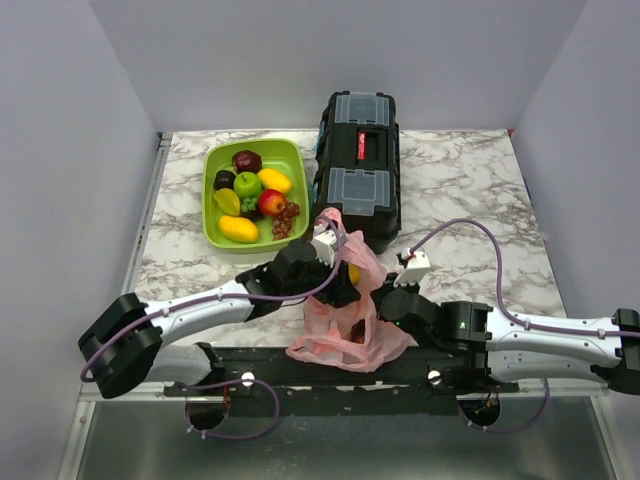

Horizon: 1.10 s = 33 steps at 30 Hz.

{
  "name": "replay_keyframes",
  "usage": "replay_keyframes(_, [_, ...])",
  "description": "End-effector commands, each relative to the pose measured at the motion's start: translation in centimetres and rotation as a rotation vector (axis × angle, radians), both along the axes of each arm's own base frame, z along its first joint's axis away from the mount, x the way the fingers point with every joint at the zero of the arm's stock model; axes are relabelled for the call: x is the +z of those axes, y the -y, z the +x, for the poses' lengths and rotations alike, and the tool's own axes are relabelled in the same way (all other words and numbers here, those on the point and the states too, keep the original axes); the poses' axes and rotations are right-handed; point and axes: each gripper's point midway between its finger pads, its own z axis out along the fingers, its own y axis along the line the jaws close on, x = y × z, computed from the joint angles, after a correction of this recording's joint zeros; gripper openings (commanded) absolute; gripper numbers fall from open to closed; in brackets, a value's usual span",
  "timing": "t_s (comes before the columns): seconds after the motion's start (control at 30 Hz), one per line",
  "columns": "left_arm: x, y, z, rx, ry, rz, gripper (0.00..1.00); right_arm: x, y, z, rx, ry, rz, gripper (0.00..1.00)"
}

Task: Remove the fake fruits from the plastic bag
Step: Take out the fake fruit from the plastic bag.

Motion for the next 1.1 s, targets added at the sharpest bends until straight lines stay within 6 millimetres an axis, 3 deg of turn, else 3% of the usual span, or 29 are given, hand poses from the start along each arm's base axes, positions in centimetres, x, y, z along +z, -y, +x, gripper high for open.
replay_keyframes(0.0, [-0.5,0.4,2.5,0.038,0.079,0.099,0.53,1.0,0.2,0.2,-0.021,0.013,0.011,0.01])
replay_keyframes(0.4, [-2.6,0.8,6.4,0.107,0.132,0.267,0.50,1.0,0.2,0.1,-0.019,0.002,0.014,0.01])
replay_keyframes(0.77, [-4.4,-1.5,9.1,0.235,0.149,0.451,0.62,0.5,0.0,0.0,-0.016,-0.012,0.011,0.01])
replay_keyframes(0.9, [-4.9,-2.6,9.7,0.282,0.166,0.500,0.71,0.5,-0.1,-0.1,-0.012,-0.013,0.008,0.01])
replay_keyframes(1.07, [-5.9,-2.1,9.8,0.265,0.147,0.521,0.76,0.3,-0.2,-0.1,-0.011,-0.013,0.012,0.01])
